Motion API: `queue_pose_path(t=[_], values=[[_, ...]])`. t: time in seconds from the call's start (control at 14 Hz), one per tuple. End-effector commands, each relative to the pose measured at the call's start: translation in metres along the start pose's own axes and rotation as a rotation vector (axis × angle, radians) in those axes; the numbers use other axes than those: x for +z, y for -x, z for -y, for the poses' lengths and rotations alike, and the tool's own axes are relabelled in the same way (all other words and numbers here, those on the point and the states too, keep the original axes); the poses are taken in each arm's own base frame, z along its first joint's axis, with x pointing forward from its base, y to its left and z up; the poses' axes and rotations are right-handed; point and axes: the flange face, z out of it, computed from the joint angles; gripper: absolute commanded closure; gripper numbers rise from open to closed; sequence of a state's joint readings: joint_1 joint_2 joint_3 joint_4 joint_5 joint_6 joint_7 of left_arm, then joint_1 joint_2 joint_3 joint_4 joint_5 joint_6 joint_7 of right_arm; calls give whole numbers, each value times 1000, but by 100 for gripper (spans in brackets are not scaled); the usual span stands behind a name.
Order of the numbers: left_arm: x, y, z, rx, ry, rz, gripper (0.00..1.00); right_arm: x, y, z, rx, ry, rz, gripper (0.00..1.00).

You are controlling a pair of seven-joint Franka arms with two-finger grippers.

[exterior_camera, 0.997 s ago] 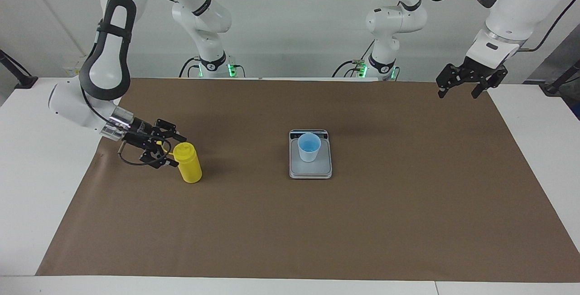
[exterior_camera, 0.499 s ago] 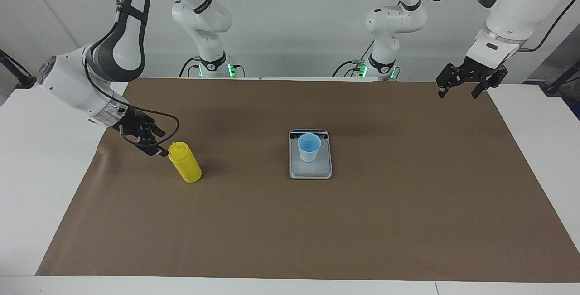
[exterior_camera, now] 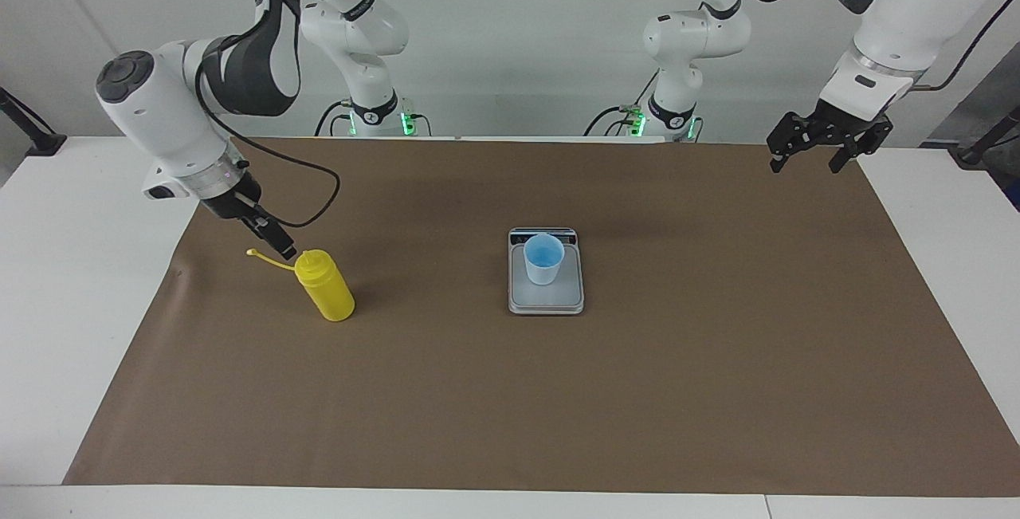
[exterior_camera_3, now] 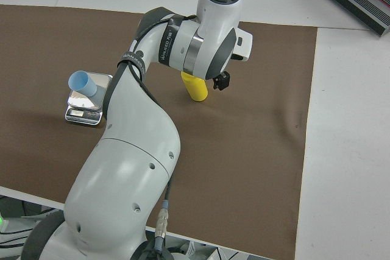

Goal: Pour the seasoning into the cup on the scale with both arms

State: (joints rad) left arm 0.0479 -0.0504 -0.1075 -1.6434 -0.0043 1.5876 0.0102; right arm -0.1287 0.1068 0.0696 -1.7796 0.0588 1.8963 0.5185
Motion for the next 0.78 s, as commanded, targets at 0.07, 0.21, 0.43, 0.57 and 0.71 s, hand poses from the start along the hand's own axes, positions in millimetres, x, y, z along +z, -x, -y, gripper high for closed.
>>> queue_pose_path(t=[0.07,0.21,0.43,0.57,0.71], values=[[-1,8,2,-15,-2,9,0,-37,19,17,-208,5,-120,0],[-2,9,2,-15,-3,7,0,-60,24,19,-310,1,-147,0],[-1,8,2,-15,-2,9,0,-92,36,20,-336,-3,-163,0],[-2,9,2,-15,-3,7,0,-119,39,21,-335,8,-137,0],[-1,8,2,-15,-2,9,0,-136,40,21,-338,33,-120,0]])
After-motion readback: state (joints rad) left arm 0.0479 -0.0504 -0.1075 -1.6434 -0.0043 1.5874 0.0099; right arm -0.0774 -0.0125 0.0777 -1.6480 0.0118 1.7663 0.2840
